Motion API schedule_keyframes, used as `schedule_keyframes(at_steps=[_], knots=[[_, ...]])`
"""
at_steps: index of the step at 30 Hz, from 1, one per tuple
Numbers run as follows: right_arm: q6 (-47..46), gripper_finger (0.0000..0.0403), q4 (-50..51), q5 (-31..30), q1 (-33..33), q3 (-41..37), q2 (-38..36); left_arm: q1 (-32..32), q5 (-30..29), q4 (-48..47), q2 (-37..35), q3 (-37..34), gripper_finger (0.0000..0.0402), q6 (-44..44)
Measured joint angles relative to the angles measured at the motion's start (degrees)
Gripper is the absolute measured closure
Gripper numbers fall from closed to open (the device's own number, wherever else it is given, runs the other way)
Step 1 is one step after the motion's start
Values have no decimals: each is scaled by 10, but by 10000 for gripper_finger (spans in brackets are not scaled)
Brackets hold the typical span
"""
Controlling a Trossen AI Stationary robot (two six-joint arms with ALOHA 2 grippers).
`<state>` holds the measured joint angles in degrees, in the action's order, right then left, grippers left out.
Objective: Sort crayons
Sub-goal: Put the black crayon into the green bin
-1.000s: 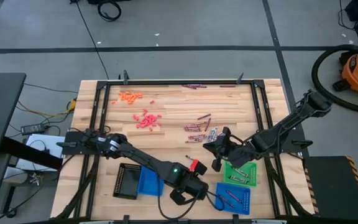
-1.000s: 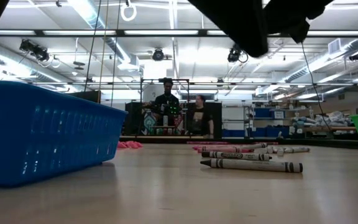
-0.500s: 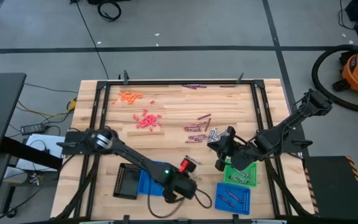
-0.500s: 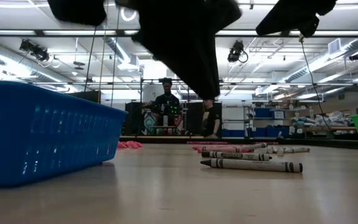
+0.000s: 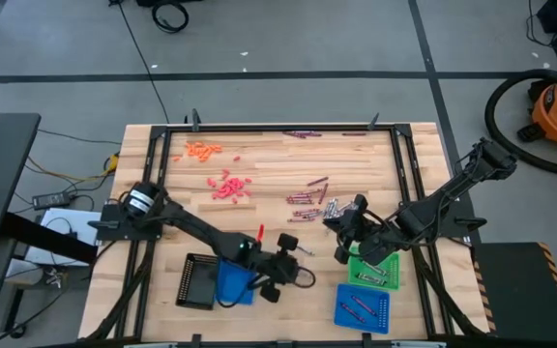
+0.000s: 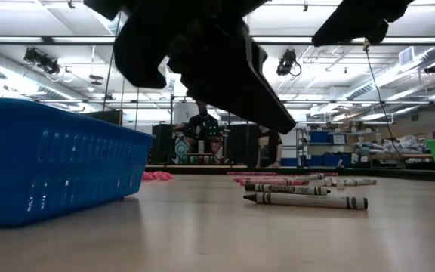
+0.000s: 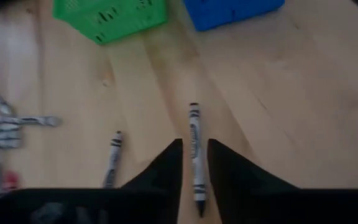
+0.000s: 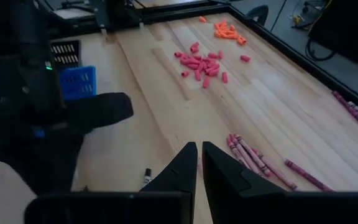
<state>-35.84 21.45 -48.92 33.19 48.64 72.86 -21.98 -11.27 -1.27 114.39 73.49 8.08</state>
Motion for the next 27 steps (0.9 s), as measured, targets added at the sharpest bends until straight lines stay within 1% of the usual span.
schedule_keyframes(at_steps=[2, 5, 9, 10, 12, 17, 23, 25, 27], knots=[[0, 369, 2, -2, 0, 0, -1, 7, 17, 3, 0, -1, 289, -7], [0, 369, 13, -12, 2, 0, -1, 14, 20, 15, 4, 0, 258, -10], [0, 369, 27, -27, 2, 0, -1, 20, 33, 14, 29, 16, 240, -13], [0, 369, 28, -31, 2, 0, -1, 20, 36, 18, 39, 24, 240, -14], [1, 369, 31, -40, 2, 0, -1, 23, 39, -5, 56, 41, 241, -14], [-2, 369, 43, -41, 2, 0, -1, 24, 54, -41, 97, 89, 245, -14], [-5, 369, 42, -41, 4, 0, -2, 29, 81, -73, 126, 123, 249, -15], [-10, 369, 45, -36, 8, 0, -2, 32, 90, -77, 132, 125, 259, -16], [-18, 369, 47, -36, 15, 0, -2, 32, 93, -82, 132, 125, 279, -16]])
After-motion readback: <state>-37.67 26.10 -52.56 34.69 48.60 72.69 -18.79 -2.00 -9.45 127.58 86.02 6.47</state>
